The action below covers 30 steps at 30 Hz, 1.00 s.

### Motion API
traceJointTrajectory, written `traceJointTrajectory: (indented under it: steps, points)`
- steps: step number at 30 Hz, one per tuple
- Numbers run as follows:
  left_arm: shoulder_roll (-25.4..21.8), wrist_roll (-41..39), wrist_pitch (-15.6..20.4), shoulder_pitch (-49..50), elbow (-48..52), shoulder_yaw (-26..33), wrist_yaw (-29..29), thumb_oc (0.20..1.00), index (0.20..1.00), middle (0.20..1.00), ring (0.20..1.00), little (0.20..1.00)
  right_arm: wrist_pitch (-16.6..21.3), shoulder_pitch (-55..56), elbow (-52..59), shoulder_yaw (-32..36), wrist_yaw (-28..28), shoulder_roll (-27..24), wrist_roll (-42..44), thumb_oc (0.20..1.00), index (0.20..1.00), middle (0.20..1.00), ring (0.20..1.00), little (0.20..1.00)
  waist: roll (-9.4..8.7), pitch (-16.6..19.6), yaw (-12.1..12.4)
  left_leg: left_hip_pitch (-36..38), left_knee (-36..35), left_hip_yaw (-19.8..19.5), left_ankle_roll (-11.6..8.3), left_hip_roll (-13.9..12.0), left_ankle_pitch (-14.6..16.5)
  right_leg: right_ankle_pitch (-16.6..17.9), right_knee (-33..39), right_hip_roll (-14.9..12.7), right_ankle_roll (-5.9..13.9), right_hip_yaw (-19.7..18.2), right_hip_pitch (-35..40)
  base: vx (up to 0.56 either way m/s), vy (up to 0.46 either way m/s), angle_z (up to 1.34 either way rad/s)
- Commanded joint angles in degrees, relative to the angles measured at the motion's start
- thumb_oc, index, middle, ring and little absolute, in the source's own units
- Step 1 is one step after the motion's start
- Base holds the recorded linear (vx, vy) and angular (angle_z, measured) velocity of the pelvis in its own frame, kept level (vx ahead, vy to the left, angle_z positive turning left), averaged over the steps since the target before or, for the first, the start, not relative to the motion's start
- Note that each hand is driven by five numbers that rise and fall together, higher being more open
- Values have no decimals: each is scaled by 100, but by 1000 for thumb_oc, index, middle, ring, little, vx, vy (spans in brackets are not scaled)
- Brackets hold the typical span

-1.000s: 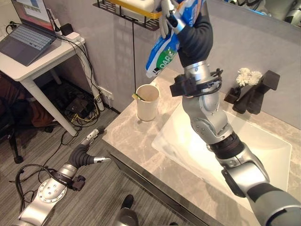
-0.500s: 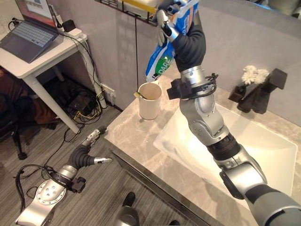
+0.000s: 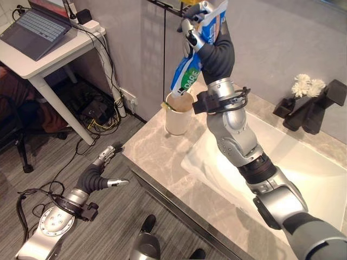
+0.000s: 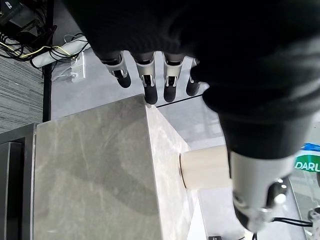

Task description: Put brush and paste in cup on sink, flatten towel.

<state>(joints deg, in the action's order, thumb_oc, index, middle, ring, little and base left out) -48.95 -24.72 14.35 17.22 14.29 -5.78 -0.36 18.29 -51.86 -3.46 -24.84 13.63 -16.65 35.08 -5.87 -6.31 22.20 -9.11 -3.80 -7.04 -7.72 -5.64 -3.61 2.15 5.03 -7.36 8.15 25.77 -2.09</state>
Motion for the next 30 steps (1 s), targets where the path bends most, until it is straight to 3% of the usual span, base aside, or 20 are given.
traceJointTrajectory:
  steps: [1,15,30]
  points:
    - [-48,-69,35,368,-13,55,44,1000,1000,1000,1000,1000,228,-213,185,155,-45,-159,-67,200,200,200,200,200,-243,156,85,-396,-120,207,258,248,-492,292,-13,-209,64,-283,390,0,0,0]
    - [77,241,259,275,90,635,430,1000,1000,1000,1000,1000,230,62,433,151,-208,-296,13,200,200,200,200,200,-245,129,41,-367,-120,259,243,212,-477,299,-18,-211,57,-331,350,0,0,0]
    - [238,304,311,-128,-443,355,493,1000,1000,1000,1000,1000,196,78,464,47,-314,-178,79,200,200,200,200,200,-240,109,41,-383,-120,255,250,227,-465,294,-12,-226,54,-327,329,0,0,0]
